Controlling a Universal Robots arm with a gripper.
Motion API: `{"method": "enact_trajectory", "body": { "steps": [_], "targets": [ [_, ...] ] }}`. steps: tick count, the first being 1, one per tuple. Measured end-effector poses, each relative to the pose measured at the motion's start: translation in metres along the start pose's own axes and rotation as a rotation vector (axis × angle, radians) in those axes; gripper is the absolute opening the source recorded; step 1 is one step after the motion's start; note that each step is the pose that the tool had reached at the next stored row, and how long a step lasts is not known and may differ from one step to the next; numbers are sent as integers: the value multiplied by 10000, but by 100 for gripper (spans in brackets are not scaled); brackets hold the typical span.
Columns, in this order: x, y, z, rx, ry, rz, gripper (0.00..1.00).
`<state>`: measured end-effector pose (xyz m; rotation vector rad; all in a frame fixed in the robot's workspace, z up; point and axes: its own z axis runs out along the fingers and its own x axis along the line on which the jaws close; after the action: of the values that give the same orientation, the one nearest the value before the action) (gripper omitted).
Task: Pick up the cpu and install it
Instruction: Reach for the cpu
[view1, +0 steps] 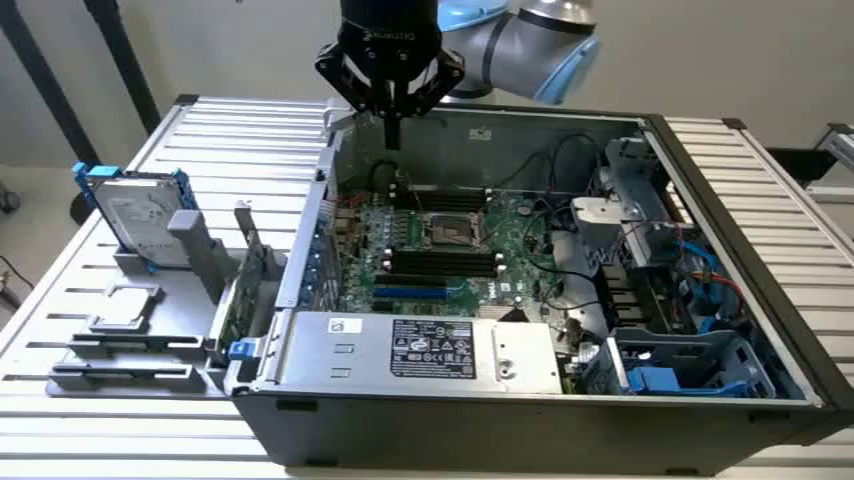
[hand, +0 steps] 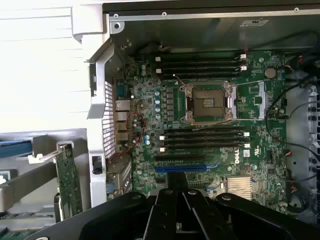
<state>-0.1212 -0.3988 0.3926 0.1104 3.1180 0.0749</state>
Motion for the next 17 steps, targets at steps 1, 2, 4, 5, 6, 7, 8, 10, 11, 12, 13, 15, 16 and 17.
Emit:
{"method": "enact_trajectory", "body": {
  "steps": [1,2,4,5,6,7,8,10,11,12,13,15,16,17],
  "targets": [
    [0,0,0,-1,0,0,11],
    [0,0,0,0,0,0,11],
    [0,0,0,0,0,0,11],
    [0,0,0,-1,0,0,11],
    [0,0,0,0,-1,0,11],
    [0,0,0,0,0,0,11],
    [0,0,0,0,0,0,11],
    [0,0,0,0,0,0,11],
    [0,0,0,0,0,0,11],
    [1,0,0,-1,0,0,11],
    [4,0,0,-1,-1,1,11],
    [47,-3,-1,0,0,0,11],
    [86,-6,-2,1,1,0,11],
    [131,-9,-3,0,0,0,11]
  ]
}}
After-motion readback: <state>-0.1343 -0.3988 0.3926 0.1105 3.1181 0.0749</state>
